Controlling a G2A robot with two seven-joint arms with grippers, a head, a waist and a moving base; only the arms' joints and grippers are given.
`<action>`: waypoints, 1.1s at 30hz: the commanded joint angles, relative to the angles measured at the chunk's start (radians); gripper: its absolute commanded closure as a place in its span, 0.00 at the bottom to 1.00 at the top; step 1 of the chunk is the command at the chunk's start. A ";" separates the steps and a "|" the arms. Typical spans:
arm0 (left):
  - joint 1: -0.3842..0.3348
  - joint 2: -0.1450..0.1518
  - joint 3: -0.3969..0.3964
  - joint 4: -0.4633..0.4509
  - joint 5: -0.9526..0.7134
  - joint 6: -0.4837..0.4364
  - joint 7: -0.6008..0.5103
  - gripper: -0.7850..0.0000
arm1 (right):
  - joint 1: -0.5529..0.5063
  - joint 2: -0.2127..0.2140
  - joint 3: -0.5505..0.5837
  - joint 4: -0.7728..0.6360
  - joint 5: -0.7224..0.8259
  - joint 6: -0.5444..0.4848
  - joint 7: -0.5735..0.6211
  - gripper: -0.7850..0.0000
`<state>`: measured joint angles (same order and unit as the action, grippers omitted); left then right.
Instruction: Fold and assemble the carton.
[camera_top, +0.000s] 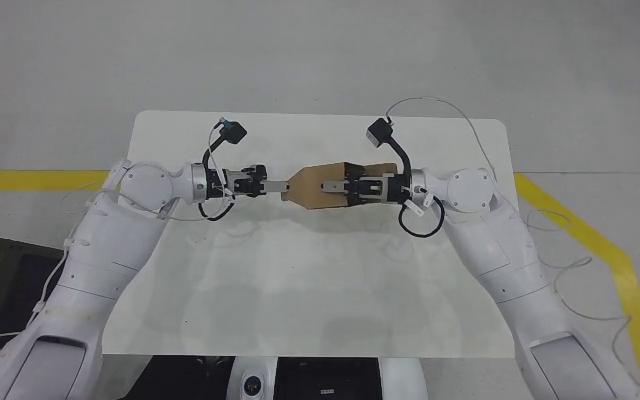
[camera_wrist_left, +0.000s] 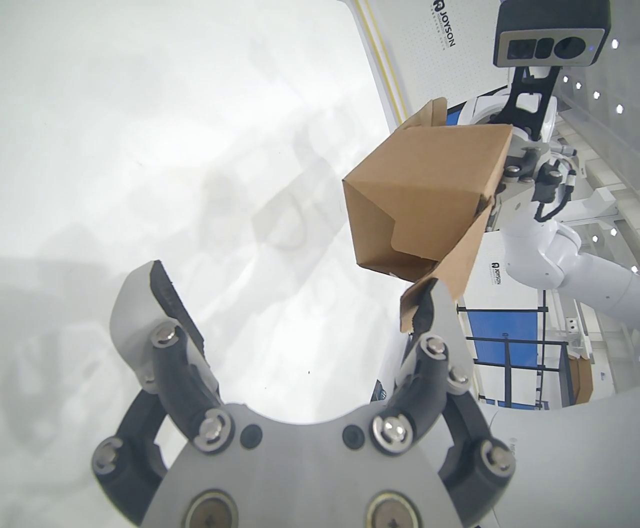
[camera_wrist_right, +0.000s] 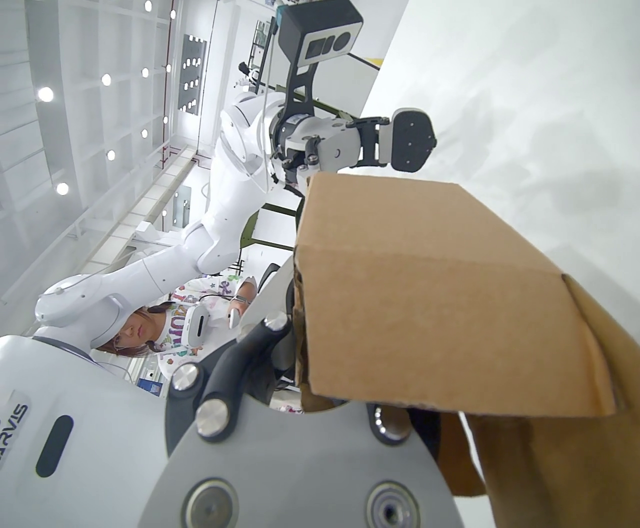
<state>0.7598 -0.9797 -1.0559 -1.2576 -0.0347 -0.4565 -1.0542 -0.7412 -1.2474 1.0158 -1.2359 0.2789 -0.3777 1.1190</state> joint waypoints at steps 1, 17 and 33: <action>0.000 -0.001 0.001 0.002 -0.009 -0.005 -0.002 0.00 | 0.002 -0.001 -0.004 -0.003 0.006 -0.001 0.003 1.00; 0.009 -0.003 0.003 -0.010 -0.072 -0.057 -0.020 0.00 | 0.026 -0.027 -0.057 0.036 0.166 -0.060 0.044 1.00; 0.015 -0.015 0.025 0.002 -0.167 -0.104 -0.026 0.00 | 0.042 -0.046 -0.083 0.078 0.256 -0.098 0.078 1.00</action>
<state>0.7760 -0.9929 -1.0349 -1.2554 -0.1974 -0.5584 -1.0800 -0.6996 -1.2928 0.9342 -1.1592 0.5314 -0.4750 1.1961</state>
